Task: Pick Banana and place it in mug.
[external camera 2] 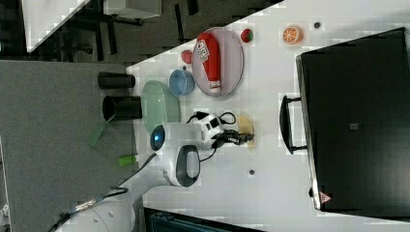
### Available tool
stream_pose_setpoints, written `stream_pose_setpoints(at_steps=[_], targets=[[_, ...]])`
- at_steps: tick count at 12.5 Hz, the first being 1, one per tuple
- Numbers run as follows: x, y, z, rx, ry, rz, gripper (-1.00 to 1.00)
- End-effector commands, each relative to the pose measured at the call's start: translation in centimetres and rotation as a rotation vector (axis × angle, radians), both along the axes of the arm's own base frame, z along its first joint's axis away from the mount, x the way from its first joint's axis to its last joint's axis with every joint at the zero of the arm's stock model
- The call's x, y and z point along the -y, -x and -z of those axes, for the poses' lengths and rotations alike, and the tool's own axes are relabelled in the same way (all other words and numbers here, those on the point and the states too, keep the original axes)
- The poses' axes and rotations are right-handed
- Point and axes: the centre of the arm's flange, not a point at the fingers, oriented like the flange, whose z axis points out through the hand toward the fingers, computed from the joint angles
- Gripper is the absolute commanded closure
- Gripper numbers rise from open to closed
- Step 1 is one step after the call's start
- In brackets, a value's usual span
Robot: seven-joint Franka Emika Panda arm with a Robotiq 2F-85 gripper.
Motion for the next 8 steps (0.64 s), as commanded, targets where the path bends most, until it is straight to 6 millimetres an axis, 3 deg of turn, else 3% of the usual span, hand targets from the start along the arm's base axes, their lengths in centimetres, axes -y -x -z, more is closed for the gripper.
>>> stream_pose_setpoints(at_steps=[1, 3, 5, 6, 8], targets=[[1.2, -1.6, -4.0, 0.093, -0.001, 0.013, 0.37], [1.2, -2.5, -8.7, 0.121, -0.002, 0.014, 0.37], [1.1, -3.0, -15.4, 0.075, -0.005, 0.014, 0.37], [1.1, -2.8, -21.8, 0.026, -0.007, 0.014, 0.37], [0.0, -2.8, -29.5, 0.058, -0.007, -0.006, 0.37]])
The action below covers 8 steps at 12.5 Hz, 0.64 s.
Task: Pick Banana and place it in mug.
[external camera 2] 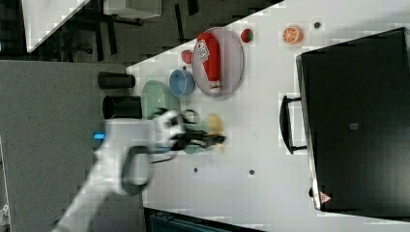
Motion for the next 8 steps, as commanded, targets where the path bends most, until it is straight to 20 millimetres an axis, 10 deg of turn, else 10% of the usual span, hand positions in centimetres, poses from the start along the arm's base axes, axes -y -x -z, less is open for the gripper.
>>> stream_pose_setpoints(at_steps=[1, 3, 8], targets=[[-3.0, -0.5, -14.4, 0.127, -0.004, -0.072, 0.37], [-8.9, 1.7, -16.2, 0.074, -0.004, -0.014, 0.37], [-22.0, 4.0, -12.5, 0.012, -0.01, 0.235, 0.37]])
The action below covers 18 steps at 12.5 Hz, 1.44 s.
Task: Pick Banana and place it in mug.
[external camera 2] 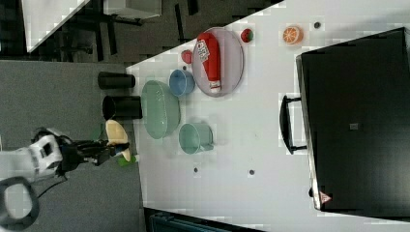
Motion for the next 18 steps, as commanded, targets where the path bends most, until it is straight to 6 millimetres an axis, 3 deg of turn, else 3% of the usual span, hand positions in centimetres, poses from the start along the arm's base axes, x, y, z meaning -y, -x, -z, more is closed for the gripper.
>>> stream_pose_setpoints(at_steps=[1, 4, 6, 7, 9, 12, 13, 14, 15, 18], targets=[[-6.0, 1.6, 8.3, -0.163, 0.067, 0.18, 0.37], [-8.3, 1.7, 13.7, -0.167, 0.06, 0.248, 0.37], [-7.8, 1.7, 16.8, -0.142, 0.051, 0.252, 0.37], [-7.3, 2.0, 19.5, -0.129, 0.039, 0.259, 0.37], [-6.8, 2.6, 21.9, -0.15, 0.052, 0.257, 0.36], [-7.1, 2.7, 24.0, -0.135, 0.028, 0.253, -0.32], [-7.0, 2.2, 24.2, -0.11, 0.009, 0.261, -0.74], [-6.9, 1.9, 24.0, -0.098, 0.001, 0.266, -1.0], [-6.9, 1.6, 23.5, -0.082, -0.007, 0.27, -1.0], [-5.7, -0.3, 18.1, -0.031, -0.011, 0.302, -1.0]])
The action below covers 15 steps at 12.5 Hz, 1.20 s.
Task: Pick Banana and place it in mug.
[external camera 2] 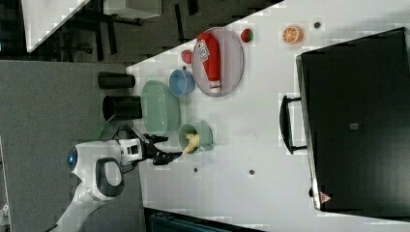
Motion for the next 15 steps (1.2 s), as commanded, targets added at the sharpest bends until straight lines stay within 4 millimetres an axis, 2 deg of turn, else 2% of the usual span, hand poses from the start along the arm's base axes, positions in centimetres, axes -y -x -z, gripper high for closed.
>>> stream_pose_setpoints(at_steps=[1, 3, 6, 9, 12, 13, 15], targets=[[0.3, -2.0, -7.6, 0.069, 0.005, 0.044, -1.0], [3.0, -2.5, -13.9, 0.042, 0.038, 0.088, -1.0], [8.2, -3.0, -20.5, 0.033, 0.045, 0.161, -1.0], [14.3, -3.0, -25.4, 0.016, 0.036, 0.192, -1.0], [20.5, -2.5, -29.3, -0.001, 0.09, 0.197, -1.0], [22.0, -2.4, -30.2, -0.004, 0.115, 0.216, -1.0], [23.5, -1.9, -30.9, -0.033, 0.121, 0.241, -1.0]])
